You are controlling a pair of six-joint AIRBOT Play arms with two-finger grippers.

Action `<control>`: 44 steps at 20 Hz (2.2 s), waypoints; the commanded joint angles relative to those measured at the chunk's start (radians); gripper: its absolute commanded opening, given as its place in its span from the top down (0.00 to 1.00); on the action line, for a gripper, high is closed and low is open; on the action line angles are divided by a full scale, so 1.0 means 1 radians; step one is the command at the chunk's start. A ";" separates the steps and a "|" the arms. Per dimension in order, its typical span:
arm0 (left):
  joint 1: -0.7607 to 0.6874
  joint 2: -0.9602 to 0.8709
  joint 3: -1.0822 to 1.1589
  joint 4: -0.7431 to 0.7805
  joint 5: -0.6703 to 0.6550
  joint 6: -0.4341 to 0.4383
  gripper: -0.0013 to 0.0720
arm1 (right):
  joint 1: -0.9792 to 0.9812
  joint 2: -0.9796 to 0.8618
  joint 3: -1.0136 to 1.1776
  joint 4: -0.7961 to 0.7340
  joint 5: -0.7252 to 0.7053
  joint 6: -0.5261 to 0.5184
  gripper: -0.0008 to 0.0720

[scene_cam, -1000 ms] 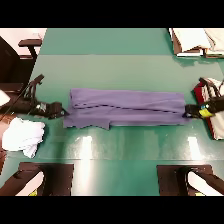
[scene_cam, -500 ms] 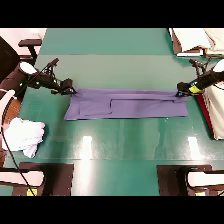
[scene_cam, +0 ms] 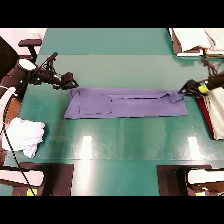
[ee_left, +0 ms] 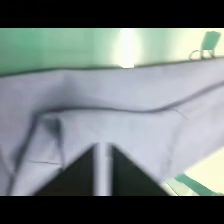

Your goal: Fold the shirts.

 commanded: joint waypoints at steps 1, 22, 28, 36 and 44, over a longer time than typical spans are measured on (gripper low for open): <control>-0.007 0.008 0.002 -0.104 -0.044 0.020 0.94 | -0.157 0.034 -0.123 0.053 0.005 -0.048 0.18; -0.550 -0.315 0.285 -0.076 0.199 -0.064 0.95 | -0.008 0.041 0.152 0.386 0.113 -0.066 0.97; -0.587 -0.398 0.359 -0.063 0.160 -0.095 0.95 | 0.206 0.185 0.251 0.407 0.094 -0.029 0.97; -0.587 -0.403 0.360 -0.025 0.174 -0.113 0.95 | 0.499 0.190 0.366 0.407 -0.034 0.008 0.97; -0.334 -0.158 0.366 0.122 0.036 -0.110 0.95 | 0.686 0.171 0.365 0.413 -0.196 0.008 0.97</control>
